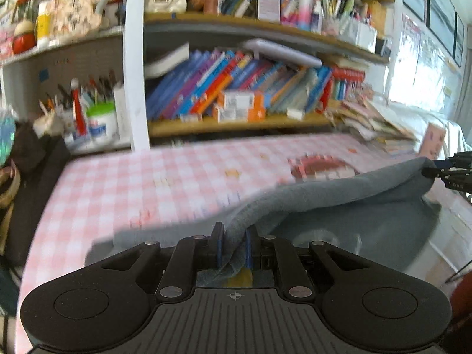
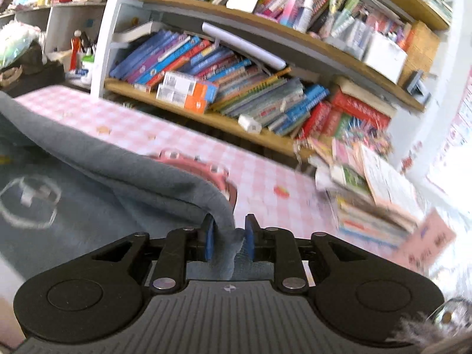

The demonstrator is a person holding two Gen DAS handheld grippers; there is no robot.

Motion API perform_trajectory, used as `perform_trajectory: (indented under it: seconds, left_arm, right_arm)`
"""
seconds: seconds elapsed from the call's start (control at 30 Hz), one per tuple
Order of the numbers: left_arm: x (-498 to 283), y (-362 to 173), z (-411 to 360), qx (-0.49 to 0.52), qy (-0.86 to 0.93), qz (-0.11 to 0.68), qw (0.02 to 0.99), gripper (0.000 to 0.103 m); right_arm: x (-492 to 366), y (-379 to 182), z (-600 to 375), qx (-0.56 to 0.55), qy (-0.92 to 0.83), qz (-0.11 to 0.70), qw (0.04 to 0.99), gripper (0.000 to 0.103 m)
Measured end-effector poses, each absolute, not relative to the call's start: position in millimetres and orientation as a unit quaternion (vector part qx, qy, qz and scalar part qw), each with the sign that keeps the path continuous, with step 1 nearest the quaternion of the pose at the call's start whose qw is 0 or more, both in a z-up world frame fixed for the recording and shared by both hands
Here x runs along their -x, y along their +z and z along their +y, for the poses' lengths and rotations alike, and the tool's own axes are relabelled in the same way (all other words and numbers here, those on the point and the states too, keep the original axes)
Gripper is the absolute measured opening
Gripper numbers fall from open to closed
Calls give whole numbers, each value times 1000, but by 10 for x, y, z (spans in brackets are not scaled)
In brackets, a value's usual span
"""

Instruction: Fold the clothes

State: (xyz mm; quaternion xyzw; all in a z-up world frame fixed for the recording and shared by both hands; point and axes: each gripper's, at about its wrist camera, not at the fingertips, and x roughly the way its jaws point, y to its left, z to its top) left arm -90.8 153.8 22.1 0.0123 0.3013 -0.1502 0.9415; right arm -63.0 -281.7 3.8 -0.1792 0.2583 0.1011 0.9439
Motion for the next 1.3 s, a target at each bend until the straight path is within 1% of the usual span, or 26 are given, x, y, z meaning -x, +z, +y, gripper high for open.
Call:
perform_trajectory:
  seconds: [0.03, 0.17, 0.23, 0.3, 0.43, 0.53, 0.63, 0.67, 0.73, 0.8, 0.9, 0.97, 1.0, 1.03, 1.07, 1.1, 1.17, 1.23, 1.3]
  left_arm:
    - [962, 172, 1542, -13, -150, 310, 939, 16]
    - [1140, -4, 1566, 2, -153, 346, 926, 18]
    - [1226, -81, 1562, 4, -161, 359, 919, 24]
    - [1318, -125, 1579, 9, -165, 366, 916, 25]
    - [1487, -141, 1702, 42, -158, 369, 915, 27]
    - [1563, -147, 1859, 88, -139, 368, 915, 30]
    - [1578, -157, 2030, 154, -117, 362, 912, 31]
    - [1577, -162, 2083, 176, -110, 360, 910, 31]
    - [1572, -187, 2145, 206, -98, 358, 905, 35]
    - [1567, -212, 2206, 237, -87, 355, 900, 35]
    - [1560, -249, 2299, 282, -69, 349, 891, 35]
    - [1538, -285, 2342, 306, -58, 350, 884, 35]
    - [1528, -299, 2357, 316, -53, 351, 880, 35]
    - [1519, -314, 2373, 326, -47, 353, 876, 37]
    - [1509, -327, 2386, 335, -42, 354, 872, 39]
    - [1501, -335, 2388, 339, -38, 354, 871, 43]
    - [1483, -362, 2384, 343, -34, 356, 869, 45]
    - [1458, -404, 2381, 349, -30, 359, 865, 45]
    - [1428, -449, 2383, 357, -26, 364, 860, 45]
  right_arm:
    - [714, -10, -2812, 177, 96, 268, 942, 23]
    - [972, -215, -2801, 164, 74, 309, 934, 32]
    - [1054, -312, -2785, 152, 58, 335, 928, 33]
    - [1102, -375, -2761, 135, 44, 361, 922, 44]
    - [1205, -397, -2772, 73, 33, 387, 919, 48]
    - [1179, -335, -2993, -90, 28, 394, 914, 52]
    - [1098, -364, -3245, -248, 6, 382, 890, 52]
    - [1050, -388, -3331, -292, -14, 379, 878, 52]
    - [957, -470, -3461, -350, -55, 380, 854, 47]
    - [850, -548, -3542, -386, -92, 385, 833, 39]
    - [668, -578, -3563, -381, -118, 407, 822, 12]
    - [547, -533, -3523, -356, -127, 425, 823, 9]
    - [548, -409, -3475, -336, -116, 411, 839, 9]
    - [565, -275, -3429, -318, -102, 392, 857, 9]
    - [642, -104, -3392, -302, -81, 356, 881, 9]
    - [717, 49, -3357, -285, -63, 322, 901, 9]
    - [842, 206, -3316, -243, -61, 281, 926, 9]
    - [824, 97, -3310, -198, -91, 303, 928, 9]
    - [686, -257, -3371, -190, -116, 380, 898, 11]
